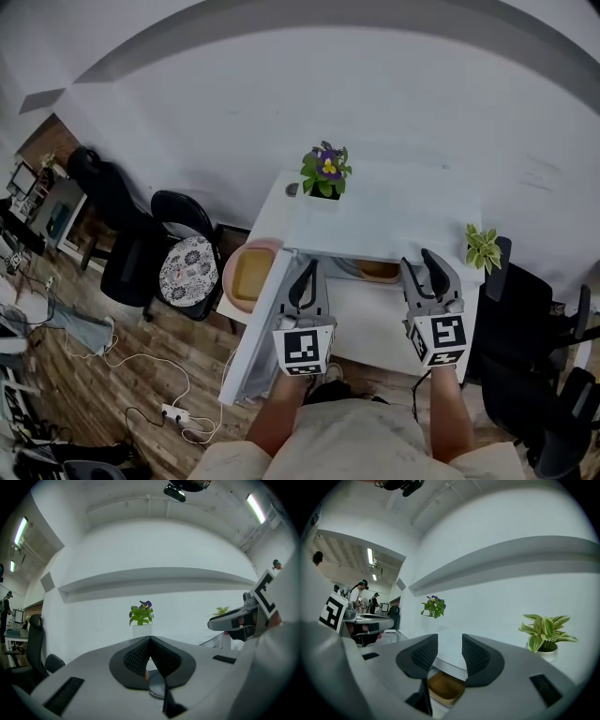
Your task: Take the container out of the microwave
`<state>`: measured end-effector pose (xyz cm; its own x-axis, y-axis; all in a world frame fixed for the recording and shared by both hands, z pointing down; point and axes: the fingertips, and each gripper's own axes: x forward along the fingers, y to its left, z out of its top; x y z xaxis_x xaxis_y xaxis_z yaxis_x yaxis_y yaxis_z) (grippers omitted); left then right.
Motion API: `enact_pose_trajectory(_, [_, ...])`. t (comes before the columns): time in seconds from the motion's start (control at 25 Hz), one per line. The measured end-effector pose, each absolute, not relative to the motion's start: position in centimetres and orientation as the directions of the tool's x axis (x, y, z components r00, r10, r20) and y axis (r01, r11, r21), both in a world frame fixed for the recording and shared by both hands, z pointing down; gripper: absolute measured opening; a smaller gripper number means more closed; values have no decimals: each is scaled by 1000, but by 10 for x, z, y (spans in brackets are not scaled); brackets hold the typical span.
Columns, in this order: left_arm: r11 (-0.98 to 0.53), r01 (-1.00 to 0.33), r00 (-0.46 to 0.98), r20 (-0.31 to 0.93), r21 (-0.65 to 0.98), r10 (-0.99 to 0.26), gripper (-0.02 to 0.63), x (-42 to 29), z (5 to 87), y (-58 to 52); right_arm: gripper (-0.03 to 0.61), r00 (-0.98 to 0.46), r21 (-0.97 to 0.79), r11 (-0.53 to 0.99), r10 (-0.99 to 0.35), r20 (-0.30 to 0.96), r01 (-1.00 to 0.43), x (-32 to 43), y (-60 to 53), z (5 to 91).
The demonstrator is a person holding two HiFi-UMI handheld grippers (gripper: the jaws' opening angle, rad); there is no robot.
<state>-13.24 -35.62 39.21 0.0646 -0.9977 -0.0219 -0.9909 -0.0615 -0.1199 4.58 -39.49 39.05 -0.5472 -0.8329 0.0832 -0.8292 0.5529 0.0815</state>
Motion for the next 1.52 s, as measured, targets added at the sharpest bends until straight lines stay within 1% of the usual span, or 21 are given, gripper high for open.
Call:
enact_pose_trajectory(0.92, [-90, -992, 87, 33, -84, -996, 6, -138, 422, -357, 170, -567, 115, 586, -807, 163, -802, 21, -387, 417])
enact_pose_trajectory(1.16, [-105, -991, 101, 51, -79, -994, 6, -134, 431, -358, 170, -586, 122, 615, -784, 207, -779, 13, -381, 432])
enact_pose_trajectory(1.36, [-108, -991, 103, 65, -73, -993, 6, -133, 437, -358, 170, -610, 164, 657, -748, 261, -736, 5, -379, 447])
enact_pose_trajectory(1.52, [-111, -991, 106, 78, -69, -991, 6, -134, 443, -357, 170, -618, 157, 673, -731, 290, -723, 1, -377, 458])
